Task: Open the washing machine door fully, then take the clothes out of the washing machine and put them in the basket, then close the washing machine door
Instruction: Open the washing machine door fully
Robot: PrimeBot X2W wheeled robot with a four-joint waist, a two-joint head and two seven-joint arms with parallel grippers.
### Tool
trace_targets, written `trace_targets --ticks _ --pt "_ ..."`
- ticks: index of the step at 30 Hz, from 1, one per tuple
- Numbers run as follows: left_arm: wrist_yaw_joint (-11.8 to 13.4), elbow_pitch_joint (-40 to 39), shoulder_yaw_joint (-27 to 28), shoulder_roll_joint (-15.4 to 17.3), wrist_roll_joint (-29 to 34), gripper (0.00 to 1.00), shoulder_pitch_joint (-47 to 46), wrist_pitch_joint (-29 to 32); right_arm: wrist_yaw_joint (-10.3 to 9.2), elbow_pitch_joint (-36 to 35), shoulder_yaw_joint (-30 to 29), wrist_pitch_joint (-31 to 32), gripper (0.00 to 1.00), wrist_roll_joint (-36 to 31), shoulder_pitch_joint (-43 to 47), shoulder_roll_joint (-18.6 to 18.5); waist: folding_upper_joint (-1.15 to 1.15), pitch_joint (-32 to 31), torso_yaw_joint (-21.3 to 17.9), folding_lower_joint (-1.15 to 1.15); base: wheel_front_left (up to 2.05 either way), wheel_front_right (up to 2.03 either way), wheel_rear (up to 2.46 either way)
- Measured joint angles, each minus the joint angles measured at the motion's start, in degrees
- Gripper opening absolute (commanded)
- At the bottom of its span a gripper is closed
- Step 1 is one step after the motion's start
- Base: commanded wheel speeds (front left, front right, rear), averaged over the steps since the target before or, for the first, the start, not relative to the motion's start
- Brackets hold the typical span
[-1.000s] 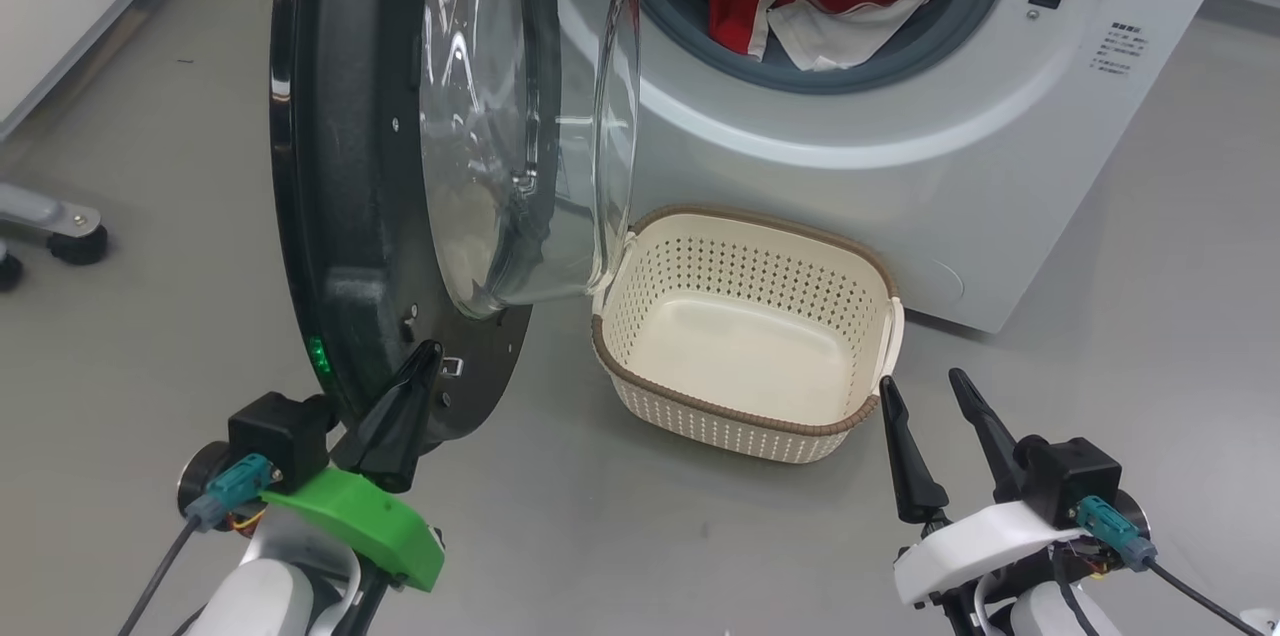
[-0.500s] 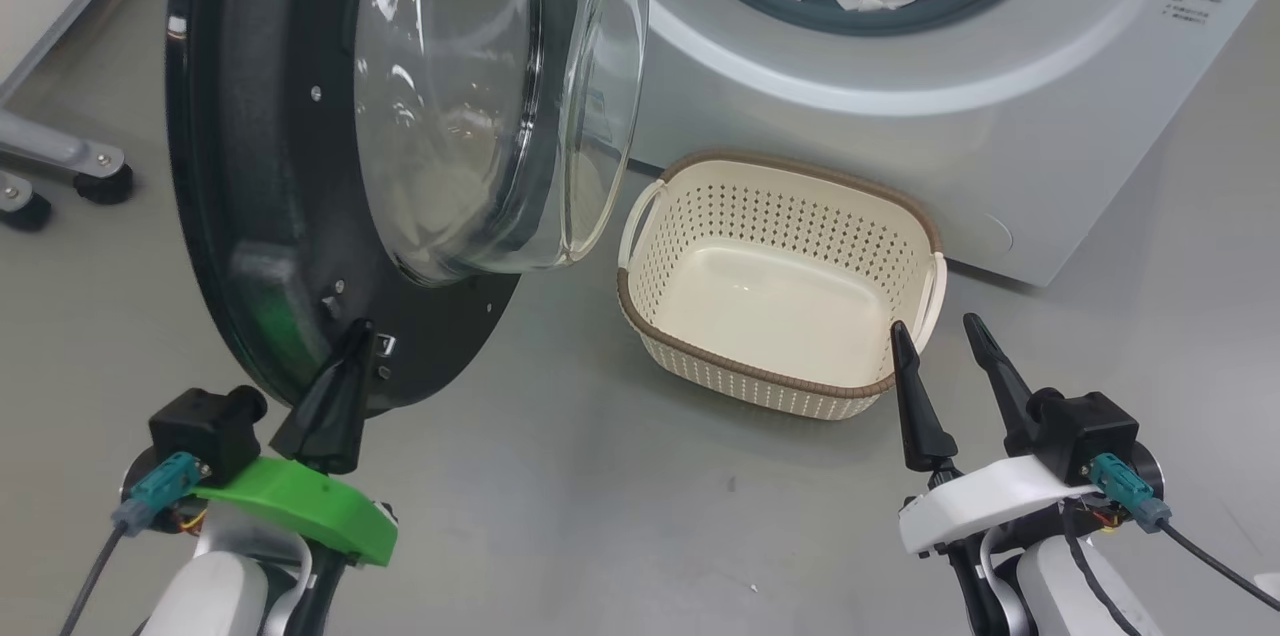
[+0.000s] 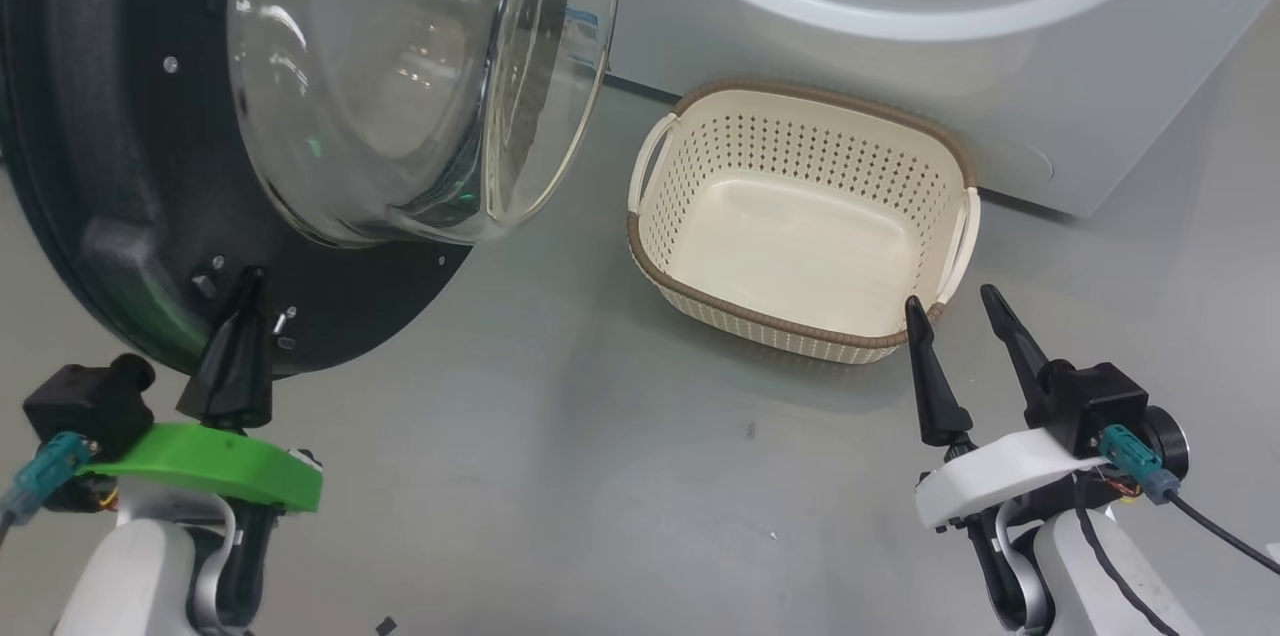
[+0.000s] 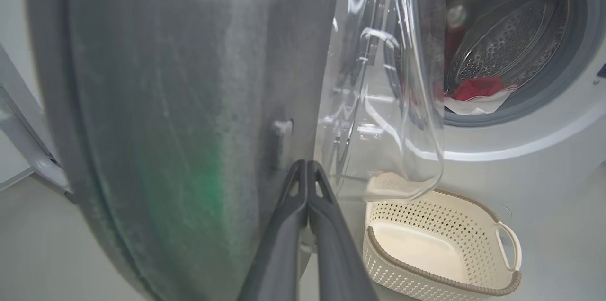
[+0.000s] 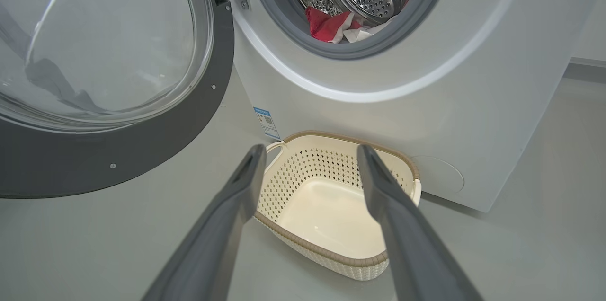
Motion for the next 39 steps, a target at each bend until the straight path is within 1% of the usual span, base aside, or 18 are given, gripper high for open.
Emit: trace_targets --ticks 3,6,8,15,19,21,23,24,28,29,39 --pt "0.0 0.9 1.4 0.4 -0.9 0.0 -0.9 -0.1 -0.02 -0.3 0.1 0.5 1.0 -0.5 -0.7 -0.2 0.0 1.2 0.0 0.0 0.0 0.0 0.0" --pt "0.0 2.6 4.2 1.4 -3.1 0.0 -2.2 -0.1 -0.1 -0.9 -0.2 0.8 1.0 -0.8 -1.5 -1.1 0.0 2.8 -0.1 0.0 0.0 0.0 0.0" --pt "0.1 3.5 5.6 2.5 -3.5 0.0 -3.0 -0.1 -0.52 -1.2 -0.4 1.1 1.0 -0.9 -1.9 -1.6 0.0 3.5 -0.3 0.0 0.0 0.0 0.0" --pt "0.1 7.3 9.6 5.5 -4.9 0.0 -5.7 -0.1 -0.59 -1.8 -0.6 1.6 1.0 -1.3 -2.9 -1.9 0.0 5.5 -1.2 0.0 0.0 0.0 0.0" --pt "0.0 9.6 10.8 7.1 -5.5 0.0 -6.9 -0.5 -1.07 -2.5 -0.6 2.0 1.0 -1.5 -3.0 -1.9 0.0 6.6 -1.9 0.0 0.0 0.0 0.0" --pt "-0.4 11.4 11.5 8.6 -5.9 0.0 -7.9 -0.5 -1.09 -3.2 -0.6 2.4 1.0 -1.7 -3.3 -2.2 0.0 7.6 -2.3 0.0 0.0 0.0 0.0" --pt "-0.6 12.6 11.7 9.4 -6.1 0.0 -8.7 -0.5 -1.19 -3.6 -0.7 2.6 1.0 -1.9 -3.6 -2.5 0.0 8.2 -2.5 0.0 0.0 0.0 0.0" --pt "-0.8 13.1 11.8 9.7 -6.3 0.0 -9.1 -0.5 -1.55 -3.8 -0.7 2.9 1.0 -2.0 -3.9 -2.6 0.0 8.6 -2.6 0.0 0.0 0.0 0.0" --pt "-1.2 15.8 11.8 11.0 -6.3 0.0 -11.1 -0.2 -1.87 -4.6 -0.9 3.1 1.0 -2.5 -4.3 -3.3 0.0 10.0 -3.0 0.0 0.0 0.0 0.0" --pt "-1.5 16.4 11.9 11.4 -6.3 0.0 -11.7 0.0 -1.87 -4.7 -0.9 3.2 1.0 -2.5 -4.3 -3.4 0.0 10.4 -3.1 0.0 0.0 0.0 0.0" --pt "-2.1 23.1 13.6 14.0 -6.4 0.0 -17.0 0.0 -2.03 -6.1 -1.0 4.1 1.0 -3.0 -5.6 -3.9 0.0 13.2 -4.0 0.0 0.0 0.0 0.0"
